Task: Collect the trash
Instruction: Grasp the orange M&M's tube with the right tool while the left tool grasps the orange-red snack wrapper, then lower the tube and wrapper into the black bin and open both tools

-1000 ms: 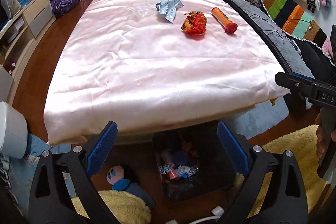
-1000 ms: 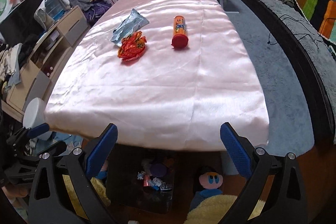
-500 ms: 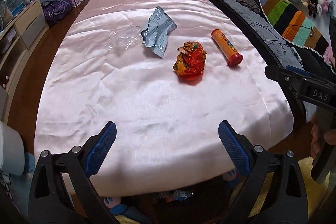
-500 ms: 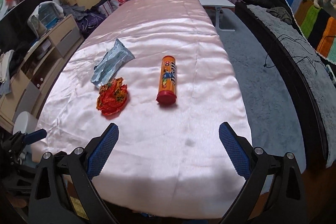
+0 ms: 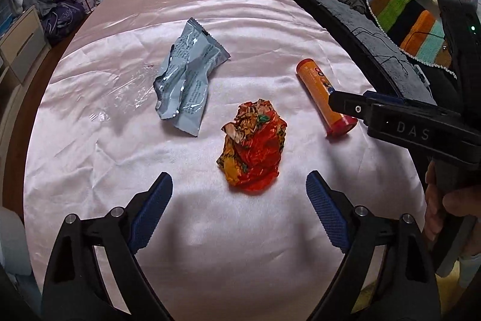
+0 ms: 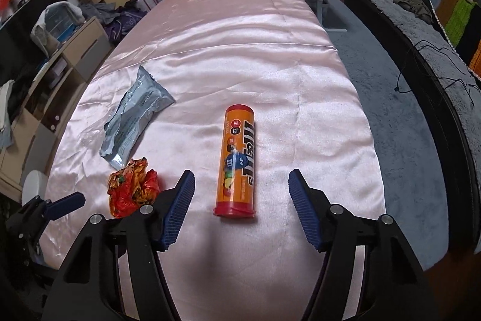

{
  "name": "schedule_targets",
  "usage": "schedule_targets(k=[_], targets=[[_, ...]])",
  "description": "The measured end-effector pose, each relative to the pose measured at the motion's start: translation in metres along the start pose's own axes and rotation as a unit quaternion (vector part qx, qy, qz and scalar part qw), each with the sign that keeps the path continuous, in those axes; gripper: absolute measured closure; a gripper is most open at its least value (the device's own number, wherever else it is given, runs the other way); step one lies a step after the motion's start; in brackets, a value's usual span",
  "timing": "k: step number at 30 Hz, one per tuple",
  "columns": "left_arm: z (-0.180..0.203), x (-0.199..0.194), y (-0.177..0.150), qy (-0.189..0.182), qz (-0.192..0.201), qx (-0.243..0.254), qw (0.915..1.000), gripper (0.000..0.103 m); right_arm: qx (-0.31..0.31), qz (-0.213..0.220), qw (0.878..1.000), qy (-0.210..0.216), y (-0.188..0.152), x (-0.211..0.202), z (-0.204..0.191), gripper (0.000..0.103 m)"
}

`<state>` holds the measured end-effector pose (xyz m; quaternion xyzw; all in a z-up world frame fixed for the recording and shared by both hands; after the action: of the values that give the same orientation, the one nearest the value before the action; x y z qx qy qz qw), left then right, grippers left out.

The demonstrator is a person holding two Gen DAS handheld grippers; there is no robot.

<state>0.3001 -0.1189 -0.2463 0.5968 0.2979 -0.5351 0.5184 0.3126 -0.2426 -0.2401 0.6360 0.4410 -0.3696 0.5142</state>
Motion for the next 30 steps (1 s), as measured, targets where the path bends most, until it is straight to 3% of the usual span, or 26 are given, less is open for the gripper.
schedule_targets(k=[5,7,10,12,22,30], targets=[[0.003,0.02,0.016,-0.004,-0.008,0.0,1.0,0.035,-0.004,-0.015,1.0,0.001,0.007,0.016,0.0,0.053],[0.003,0.027,0.019,-0.007,-0.01,0.0,0.9999,0.048,-0.008,-0.022,1.0,0.001,0.009,0.023,-0.001,0.06],[0.003,0.03,0.024,0.002,0.0,0.008,1.0,0.059,-0.019,-0.022,1.0,-0.008,0.01,0.029,-0.002,0.067],[0.003,0.03,0.026,-0.006,0.0,0.008,1.0,0.062,-0.023,-0.018,1.0,-0.01,0.011,0.028,-0.002,0.073],[0.004,0.002,-0.009,0.004,0.003,0.024,0.9997,0.064,-0.034,0.001,0.999,-0.011,-0.012,0.002,-0.013,0.074],[-0.002,-0.033,-0.074,0.0,0.003,0.006,1.0,0.064,-0.033,0.005,0.999,0.0,-0.074,-0.035,-0.031,0.074]])
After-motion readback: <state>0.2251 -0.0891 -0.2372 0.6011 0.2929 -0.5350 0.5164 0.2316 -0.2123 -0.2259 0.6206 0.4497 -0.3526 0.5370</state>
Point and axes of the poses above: each gripper's, at about its wrist camera, not at the fingertips, and x roughly the way its jaws point, z to its right, y to its top, the point moved 6 cm from there along x, roughly the way its jaws point, and after that the axes turned 13 degrees about -z, right-handed, at the moved point
